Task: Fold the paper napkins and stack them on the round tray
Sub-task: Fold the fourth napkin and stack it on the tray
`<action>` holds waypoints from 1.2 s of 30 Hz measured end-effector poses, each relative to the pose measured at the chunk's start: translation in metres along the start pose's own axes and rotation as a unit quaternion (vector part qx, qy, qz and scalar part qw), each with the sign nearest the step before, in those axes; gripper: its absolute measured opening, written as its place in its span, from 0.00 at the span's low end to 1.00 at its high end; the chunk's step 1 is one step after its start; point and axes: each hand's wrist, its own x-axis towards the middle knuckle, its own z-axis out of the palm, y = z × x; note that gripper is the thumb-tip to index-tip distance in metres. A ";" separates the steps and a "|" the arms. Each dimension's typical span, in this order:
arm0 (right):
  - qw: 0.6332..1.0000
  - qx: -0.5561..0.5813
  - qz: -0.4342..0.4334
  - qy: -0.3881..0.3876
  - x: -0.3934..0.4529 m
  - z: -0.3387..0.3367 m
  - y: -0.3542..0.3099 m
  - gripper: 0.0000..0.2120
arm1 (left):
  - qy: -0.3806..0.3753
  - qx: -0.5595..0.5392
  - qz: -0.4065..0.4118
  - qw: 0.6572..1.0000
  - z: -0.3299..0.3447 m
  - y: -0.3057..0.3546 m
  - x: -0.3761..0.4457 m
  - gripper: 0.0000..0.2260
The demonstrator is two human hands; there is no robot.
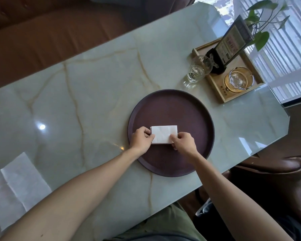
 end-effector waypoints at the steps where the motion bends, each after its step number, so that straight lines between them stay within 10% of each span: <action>1: 1.000 -0.018 0.003 0.004 0.000 0.000 -0.001 0.20 | 0.000 0.006 -0.002 1.000 0.001 -0.001 0.000 0.05; 26: 0.968 -0.210 -0.115 0.074 -0.005 0.000 0.001 0.12 | 0.017 0.061 0.040 0.997 0.003 -0.005 -0.004 0.06; 36: 0.986 -0.146 -0.039 0.070 0.000 -0.003 0.004 0.13 | 0.023 0.014 -0.003 1.000 0.004 -0.007 -0.004 0.10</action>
